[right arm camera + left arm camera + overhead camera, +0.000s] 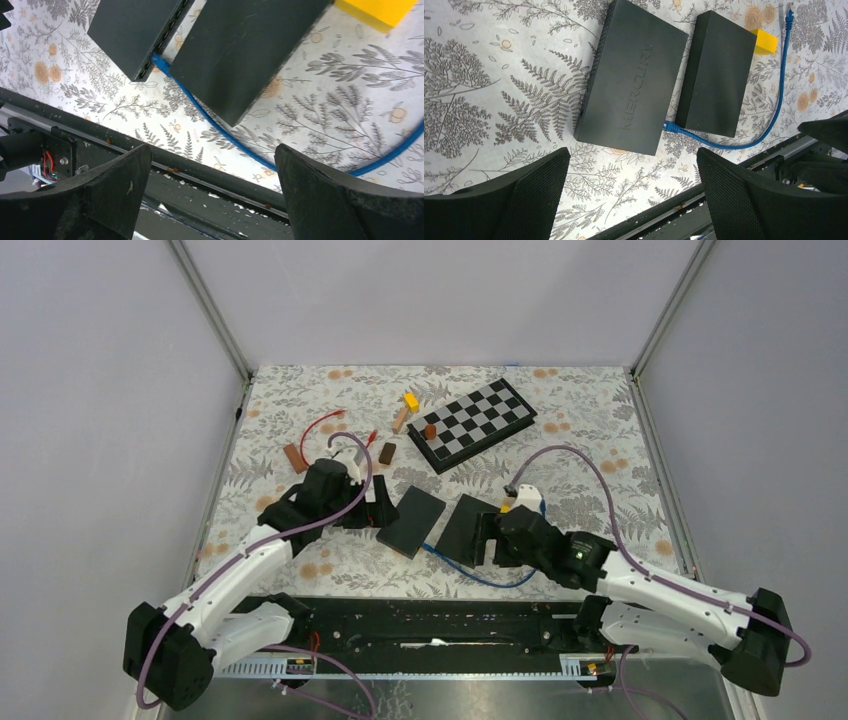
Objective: Insert the plug into the switch port
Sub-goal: Insert the connector into the switch port, then pick up the connector from the center of the board.
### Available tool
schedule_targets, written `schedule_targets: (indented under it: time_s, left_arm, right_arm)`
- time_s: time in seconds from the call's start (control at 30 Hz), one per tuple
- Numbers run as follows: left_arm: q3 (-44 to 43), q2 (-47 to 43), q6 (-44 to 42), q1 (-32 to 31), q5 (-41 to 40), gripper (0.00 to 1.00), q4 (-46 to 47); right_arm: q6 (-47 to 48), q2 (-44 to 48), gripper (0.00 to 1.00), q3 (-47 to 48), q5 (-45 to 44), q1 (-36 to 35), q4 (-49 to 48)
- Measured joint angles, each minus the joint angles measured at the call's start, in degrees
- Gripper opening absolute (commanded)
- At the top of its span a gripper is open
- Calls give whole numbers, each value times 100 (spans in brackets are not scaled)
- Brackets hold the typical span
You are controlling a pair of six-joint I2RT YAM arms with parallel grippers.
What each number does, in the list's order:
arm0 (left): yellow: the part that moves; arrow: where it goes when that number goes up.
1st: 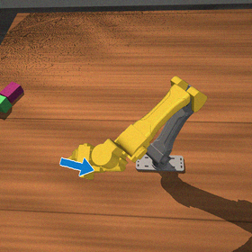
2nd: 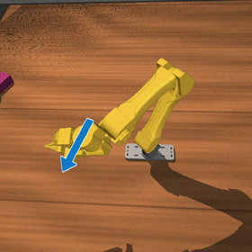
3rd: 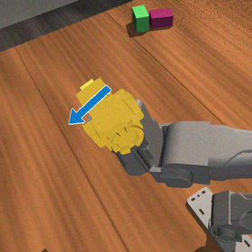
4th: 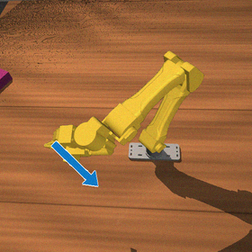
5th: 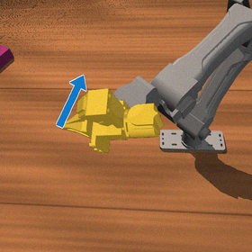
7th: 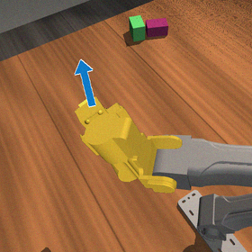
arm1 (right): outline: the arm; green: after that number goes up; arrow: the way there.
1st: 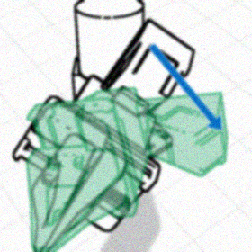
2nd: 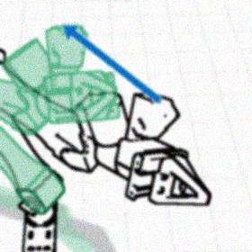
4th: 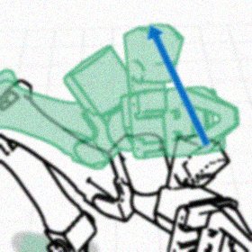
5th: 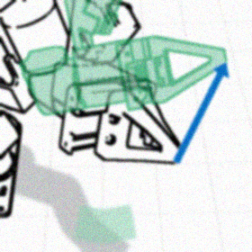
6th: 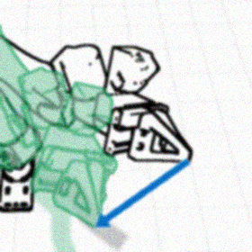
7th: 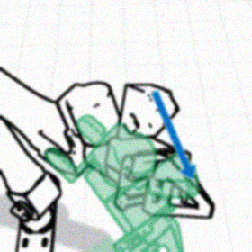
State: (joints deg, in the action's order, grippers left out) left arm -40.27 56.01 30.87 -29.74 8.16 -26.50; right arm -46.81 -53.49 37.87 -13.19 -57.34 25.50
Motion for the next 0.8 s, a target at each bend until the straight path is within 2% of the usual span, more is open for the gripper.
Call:
schedule_targets:
  time_s: [0.13, 0.27, 0.53, 0.67, 0.8]
  left_arm:
    - [-219, 251, -225, -114, 33, 99, -26]
    - [-629, 621, -400, -466, 42, 93, 120]
    - [-741, 1810, -330, -1434, 72, 91, 1178]
    - [-1060, 2605, -271, -2164, -205, 91, 1329]
    - [-1650, 3388, -216, -2752, -708, 94, 1375]
  right_arm:
    - [-28, 566, 100, -273, -404, 92, 212]
    - [-63, 715, 100, -385, -673, 579, 463]
    - [142, 271, 98, -702, -380, 1825, 238]
    - [361, -28, 98, -723, -157, 2664, -85]
    - [463, -79, 97, -726, -216, 3167, -323]
